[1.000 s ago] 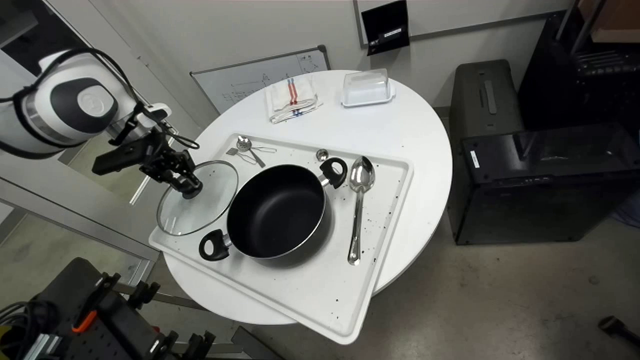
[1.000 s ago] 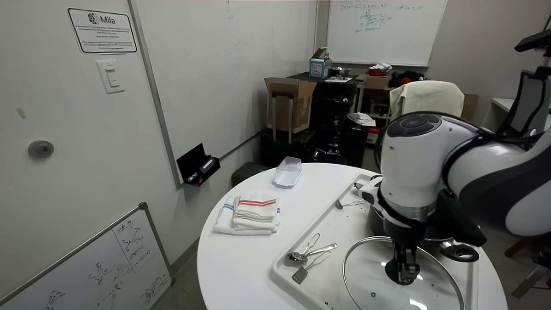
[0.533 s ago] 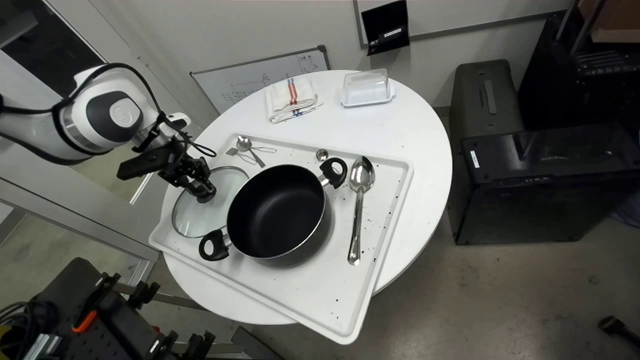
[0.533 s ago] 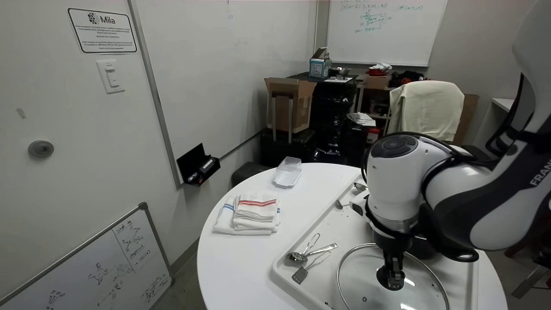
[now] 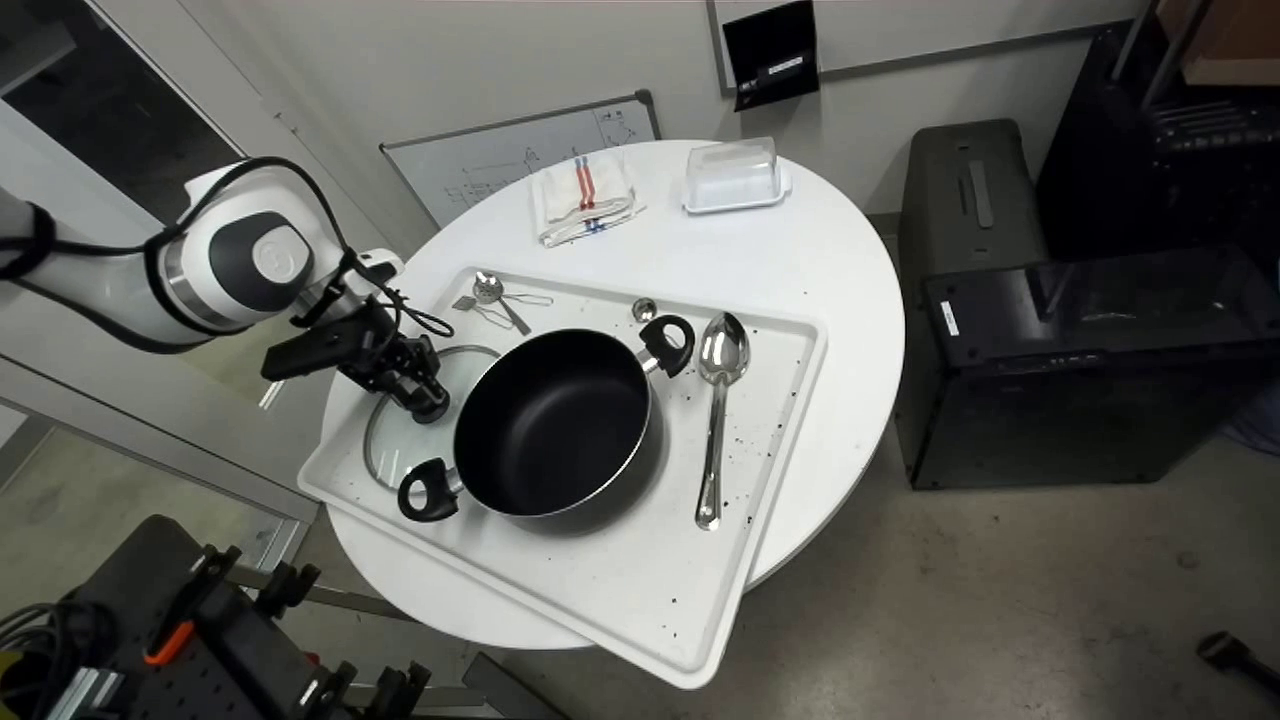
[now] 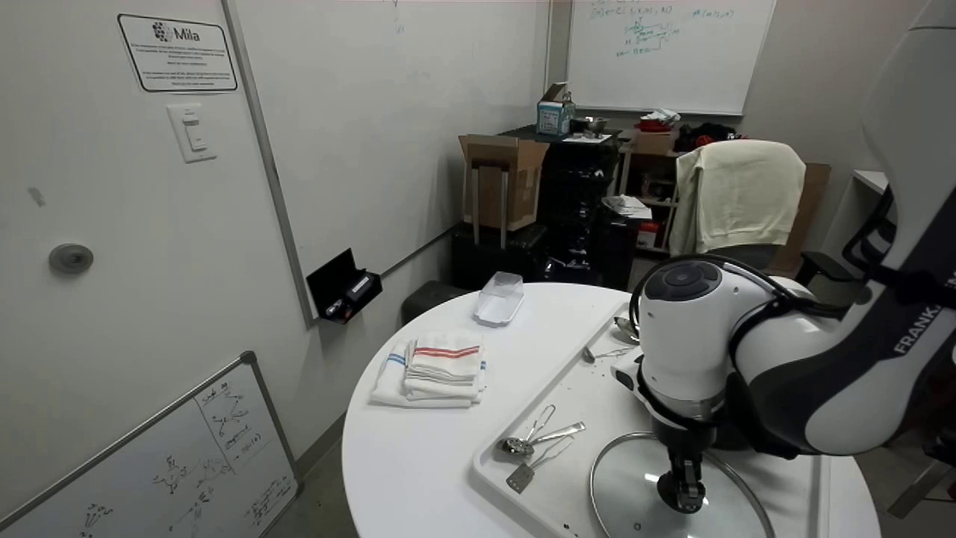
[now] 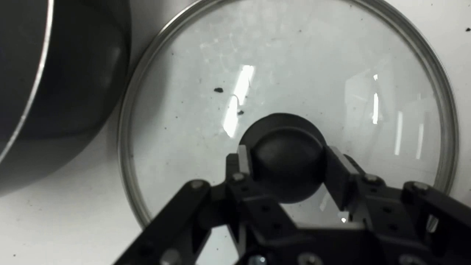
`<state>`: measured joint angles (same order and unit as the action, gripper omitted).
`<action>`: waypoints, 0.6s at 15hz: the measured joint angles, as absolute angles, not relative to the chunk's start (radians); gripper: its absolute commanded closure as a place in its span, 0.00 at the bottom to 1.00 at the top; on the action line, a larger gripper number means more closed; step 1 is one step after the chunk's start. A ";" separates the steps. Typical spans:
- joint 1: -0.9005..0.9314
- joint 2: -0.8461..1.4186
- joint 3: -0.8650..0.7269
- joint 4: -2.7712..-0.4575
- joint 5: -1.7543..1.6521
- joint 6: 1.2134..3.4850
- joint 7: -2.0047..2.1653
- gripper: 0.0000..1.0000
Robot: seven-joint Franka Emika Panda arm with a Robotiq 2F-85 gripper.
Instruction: Remove the glass lid from the black pot and put it on the white tray
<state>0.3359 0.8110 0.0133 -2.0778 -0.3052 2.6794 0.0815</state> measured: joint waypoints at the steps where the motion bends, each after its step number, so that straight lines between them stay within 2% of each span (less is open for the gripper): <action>1: 0.337 0.815 0.011 -2.078 -0.305 2.682 0.077 0.75; 3: 0.337 0.814 0.011 -2.080 -0.305 2.683 0.072 0.23; 4: 0.337 0.813 0.011 -2.081 -0.305 2.683 0.069 0.23; 8: 0.337 0.804 0.012 -2.097 -0.305 2.683 0.039 0.01; 9: 0.337 0.797 0.013 -2.106 -0.305 2.683 0.031 0.00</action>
